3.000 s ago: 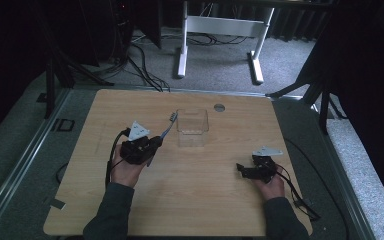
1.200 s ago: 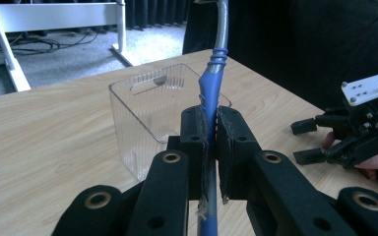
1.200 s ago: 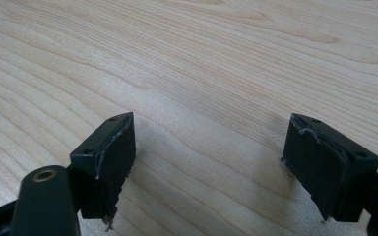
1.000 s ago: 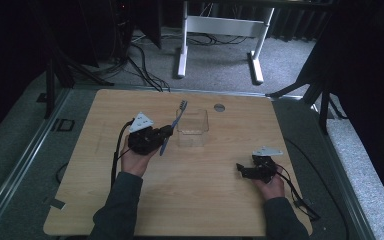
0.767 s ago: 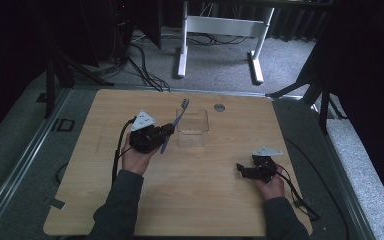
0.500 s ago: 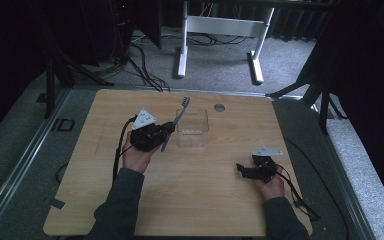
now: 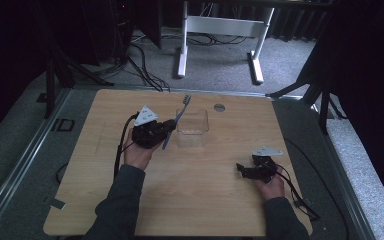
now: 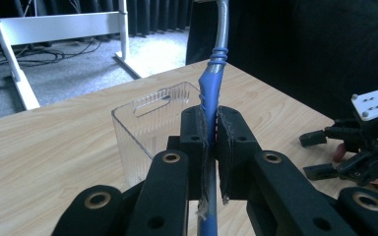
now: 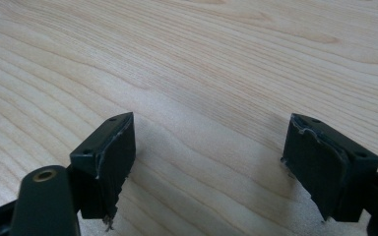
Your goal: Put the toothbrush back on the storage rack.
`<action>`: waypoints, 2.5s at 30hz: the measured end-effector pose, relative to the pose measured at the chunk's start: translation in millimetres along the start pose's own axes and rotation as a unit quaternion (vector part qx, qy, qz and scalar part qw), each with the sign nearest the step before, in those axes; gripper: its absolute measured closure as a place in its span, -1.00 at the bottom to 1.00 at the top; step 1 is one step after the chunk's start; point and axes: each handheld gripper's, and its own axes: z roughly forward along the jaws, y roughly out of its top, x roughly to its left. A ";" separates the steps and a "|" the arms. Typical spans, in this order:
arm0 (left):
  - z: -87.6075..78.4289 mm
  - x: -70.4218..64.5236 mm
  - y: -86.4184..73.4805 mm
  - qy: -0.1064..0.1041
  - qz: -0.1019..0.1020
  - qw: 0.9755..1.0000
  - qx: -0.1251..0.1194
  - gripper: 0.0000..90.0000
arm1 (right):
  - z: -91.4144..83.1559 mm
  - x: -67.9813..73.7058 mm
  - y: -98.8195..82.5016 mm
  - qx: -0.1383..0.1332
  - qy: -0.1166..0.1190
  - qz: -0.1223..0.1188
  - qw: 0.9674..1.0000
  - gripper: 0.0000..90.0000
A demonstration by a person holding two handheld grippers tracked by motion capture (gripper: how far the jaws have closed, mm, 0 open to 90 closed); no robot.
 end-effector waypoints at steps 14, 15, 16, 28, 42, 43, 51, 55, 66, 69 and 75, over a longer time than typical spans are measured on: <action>7.4 6.7 0.0 0.002 0.004 1.000 0.008 0.83 | 0.0 0.0 0.0 0.000 0.000 0.000 1.000 -0.56; 7.5 6.7 0.5 0.002 0.006 1.000 0.008 0.83 | 0.0 0.0 0.0 0.000 0.000 0.000 1.000 -0.56; 7.7 6.7 0.8 0.002 0.006 1.000 0.008 0.83 | 0.0 0.0 0.0 0.000 0.000 0.000 1.000 -0.56; 11.6 9.2 8.0 0.002 0.009 1.000 0.003 0.83 | 0.0 -0.1 0.0 0.000 0.000 -0.001 1.000 -0.56; 15.6 11.4 11.5 0.002 0.004 1.000 0.000 0.83 | 0.0 -0.1 0.0 0.000 0.000 -0.001 1.000 -0.56; 16.4 11.9 12.7 0.002 0.003 1.000 -0.001 0.83 | 0.0 -0.1 0.0 0.000 0.000 -0.001 1.000 -0.56; 18.9 13.3 16.7 0.005 0.002 1.000 -0.007 0.83 | 0.0 -0.1 0.0 0.000 0.000 0.000 1.000 -0.56; 18.6 15.5 17.0 0.006 -0.001 1.000 -0.009 0.83 | 0.0 -0.1 0.0 0.000 0.000 -0.001 1.000 -0.56; 23.3 19.4 18.7 0.009 0.003 1.000 -0.011 0.83 | 0.0 -0.1 0.0 0.000 0.000 -0.001 1.000 -0.56; 25.8 18.9 20.2 0.010 0.010 1.000 -0.008 0.83 | 0.0 -0.1 0.0 0.000 0.000 -0.001 1.000 -0.56; 30.1 20.1 22.3 0.006 0.013 1.000 -0.008 0.83 | 0.0 -0.1 0.0 0.000 0.000 -0.001 1.000 -0.56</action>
